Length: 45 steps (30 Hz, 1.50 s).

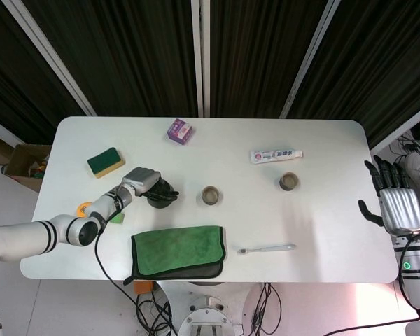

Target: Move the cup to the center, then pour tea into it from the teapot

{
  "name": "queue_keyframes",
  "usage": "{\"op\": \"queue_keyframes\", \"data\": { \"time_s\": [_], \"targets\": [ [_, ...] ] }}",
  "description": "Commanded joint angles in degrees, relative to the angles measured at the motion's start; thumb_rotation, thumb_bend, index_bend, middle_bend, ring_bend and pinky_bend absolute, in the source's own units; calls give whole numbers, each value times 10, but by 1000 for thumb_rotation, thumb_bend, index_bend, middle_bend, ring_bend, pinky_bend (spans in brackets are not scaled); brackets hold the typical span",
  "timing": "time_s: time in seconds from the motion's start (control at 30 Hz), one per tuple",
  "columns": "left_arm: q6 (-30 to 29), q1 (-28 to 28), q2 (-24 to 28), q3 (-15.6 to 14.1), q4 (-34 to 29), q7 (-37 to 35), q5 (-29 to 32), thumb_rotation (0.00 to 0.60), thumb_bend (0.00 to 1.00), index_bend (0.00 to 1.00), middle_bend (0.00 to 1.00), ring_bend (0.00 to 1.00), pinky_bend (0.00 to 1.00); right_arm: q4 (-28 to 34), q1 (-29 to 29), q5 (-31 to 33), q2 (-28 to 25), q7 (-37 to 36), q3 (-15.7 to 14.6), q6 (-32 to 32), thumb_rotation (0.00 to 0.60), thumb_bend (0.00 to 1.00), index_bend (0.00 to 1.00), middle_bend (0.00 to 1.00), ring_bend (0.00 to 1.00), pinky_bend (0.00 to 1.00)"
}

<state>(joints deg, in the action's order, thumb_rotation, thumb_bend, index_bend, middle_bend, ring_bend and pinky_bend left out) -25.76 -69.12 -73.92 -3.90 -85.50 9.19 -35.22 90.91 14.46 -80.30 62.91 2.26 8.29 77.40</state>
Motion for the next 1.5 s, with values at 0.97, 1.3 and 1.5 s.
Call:
{"op": "queue_keyframes", "data": {
  "time_s": [0.97,1.3,1.5],
  "targets": [
    [-41,18,11,9,-14,-33,-48,256,48,850,869,814,227,-8,0,6,7,-1,2,-3,600,326,0,0,0,0],
    [-153,58,-19,37,-22,-20,-73,181,33,926,911,849,270,-7,0,7,6,1,2,-4,600,326,0,0,0,0],
    [-185,77,-41,49,-8,-5,-91,151,77,943,922,858,280,-8,-1,7,7,0,2,-3,600,325,0,0,0,0]
  ]
}}
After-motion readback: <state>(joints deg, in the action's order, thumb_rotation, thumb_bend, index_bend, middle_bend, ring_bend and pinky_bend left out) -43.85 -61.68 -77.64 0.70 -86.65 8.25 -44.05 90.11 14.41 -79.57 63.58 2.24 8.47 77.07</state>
